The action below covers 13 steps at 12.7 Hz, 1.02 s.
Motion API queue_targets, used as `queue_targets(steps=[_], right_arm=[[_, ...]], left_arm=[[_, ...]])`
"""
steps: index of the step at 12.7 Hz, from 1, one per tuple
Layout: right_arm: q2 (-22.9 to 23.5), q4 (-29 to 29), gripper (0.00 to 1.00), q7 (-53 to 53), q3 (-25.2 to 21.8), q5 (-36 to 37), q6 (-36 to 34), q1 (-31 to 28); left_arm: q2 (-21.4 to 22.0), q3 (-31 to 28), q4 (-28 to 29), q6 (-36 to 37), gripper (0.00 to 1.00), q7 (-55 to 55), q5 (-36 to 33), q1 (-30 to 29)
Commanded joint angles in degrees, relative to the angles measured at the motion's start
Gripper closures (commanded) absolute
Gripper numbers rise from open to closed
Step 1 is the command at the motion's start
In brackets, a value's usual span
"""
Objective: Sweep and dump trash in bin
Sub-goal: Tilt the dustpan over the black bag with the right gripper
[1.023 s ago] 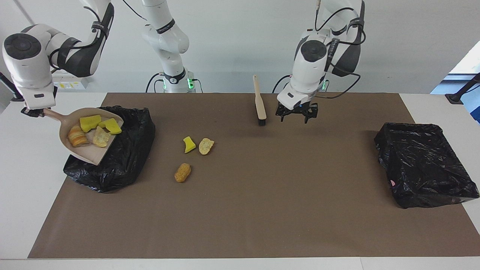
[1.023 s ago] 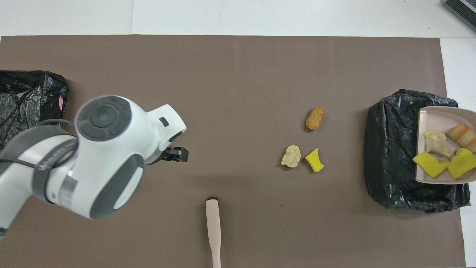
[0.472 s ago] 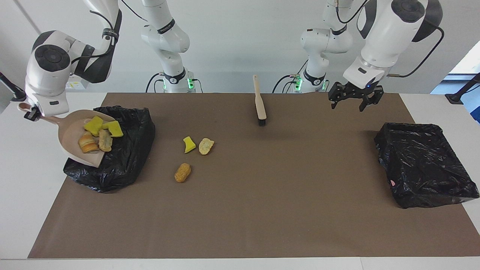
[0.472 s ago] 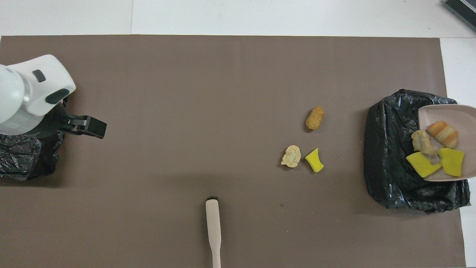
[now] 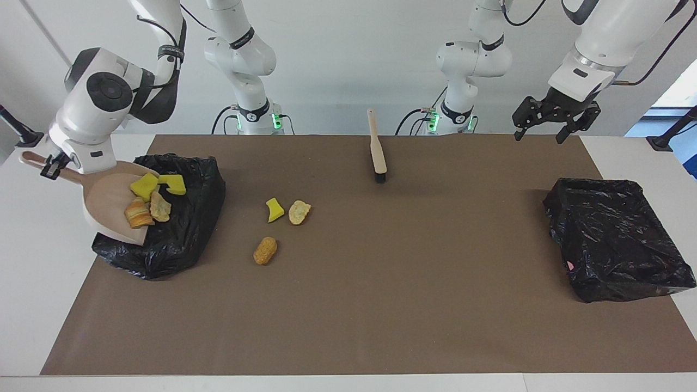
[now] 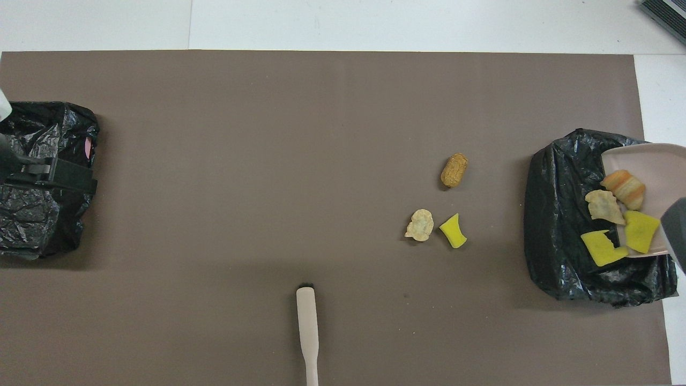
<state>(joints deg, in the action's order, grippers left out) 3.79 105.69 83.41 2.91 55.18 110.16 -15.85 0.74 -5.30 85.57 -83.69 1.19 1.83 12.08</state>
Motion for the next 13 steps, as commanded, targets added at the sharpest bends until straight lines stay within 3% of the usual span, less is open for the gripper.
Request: queue_targets(steps=[1,5,9,13], right_arm=[[-0.7,0.0,1.00,-1.1,0.0,3.4,-1.0,1.5],[-1.2,-1.0,1.00,-1.0,1.0,8.0,-4.2,3.8],[-1.6,-0.7,1.00,-1.1,1.0,10.2,-5.8,5.8],[-1.9,-0.7,1.00,-1.8,0.9,12.8,-7.4,8.5]], left_arm=[[-0.5,1.1,-2.3,1.9,0.00,0.9,0.7,-0.8],[-0.3,1.7,-2.3,0.3,0.00,1.1,0.7,-2.1],[0.5,6.2,-2.2,2.8,0.00,4.9,1.8,-6.7],[1.2,6.9,-2.0,4.6,0.00,4.8,1.8,-7.2]])
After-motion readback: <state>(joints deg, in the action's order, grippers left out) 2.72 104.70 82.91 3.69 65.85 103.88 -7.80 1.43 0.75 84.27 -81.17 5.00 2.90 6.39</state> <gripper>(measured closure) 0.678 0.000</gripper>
